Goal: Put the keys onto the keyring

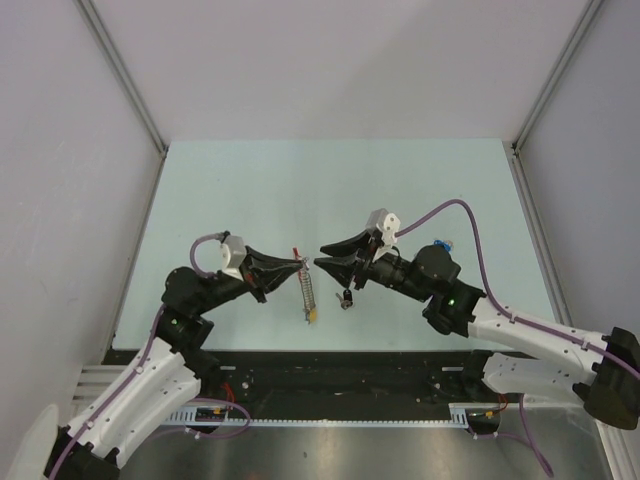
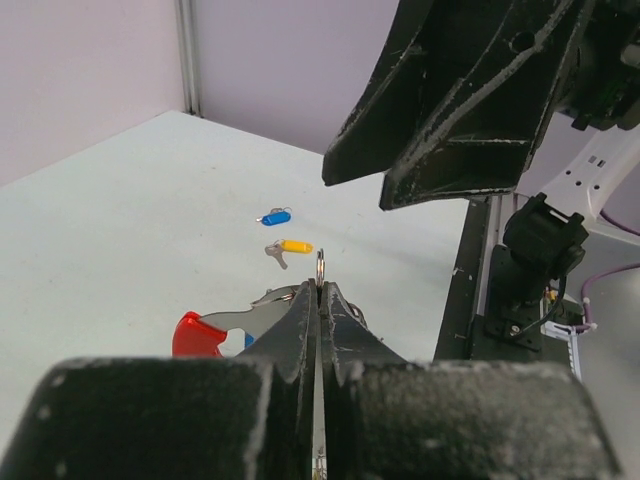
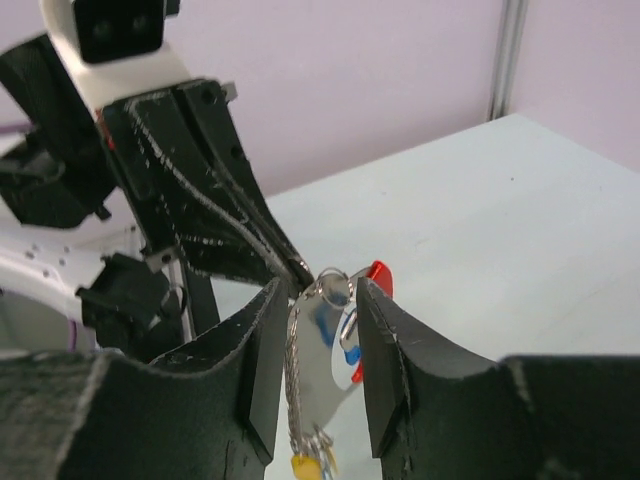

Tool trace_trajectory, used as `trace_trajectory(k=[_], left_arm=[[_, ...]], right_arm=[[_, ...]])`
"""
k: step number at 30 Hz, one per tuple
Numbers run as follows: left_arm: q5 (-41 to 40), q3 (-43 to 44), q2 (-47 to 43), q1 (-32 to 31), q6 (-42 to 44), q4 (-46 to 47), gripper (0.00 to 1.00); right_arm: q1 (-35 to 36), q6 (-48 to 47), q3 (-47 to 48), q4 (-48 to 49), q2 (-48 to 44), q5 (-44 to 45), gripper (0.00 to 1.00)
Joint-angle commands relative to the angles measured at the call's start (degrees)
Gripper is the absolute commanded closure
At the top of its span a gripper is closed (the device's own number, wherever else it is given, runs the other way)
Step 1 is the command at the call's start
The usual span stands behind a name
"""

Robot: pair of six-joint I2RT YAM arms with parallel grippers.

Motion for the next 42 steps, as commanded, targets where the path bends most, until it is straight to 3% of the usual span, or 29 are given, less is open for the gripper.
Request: trace_trajectory(k=[1,32,42], left_arm=[[-1.36,-0.04,-1.84,-0.23,-0.77,4.39,1.00],[-3.03,0.13,-2.28,-0.32,-0.07,3.07,1.00],[-2.85,0.22,-2.37,-0.23,0.19,2.98,1.00]], right_arm=[[1.36,5.82,-1.29,10.35,1.35,8.60,0.62],[4.53,8.72,-1.37,15.35,9.52,10.81,0.67],[6.29,8.46,-1.37,17.46,10.84,17.66,0.75]])
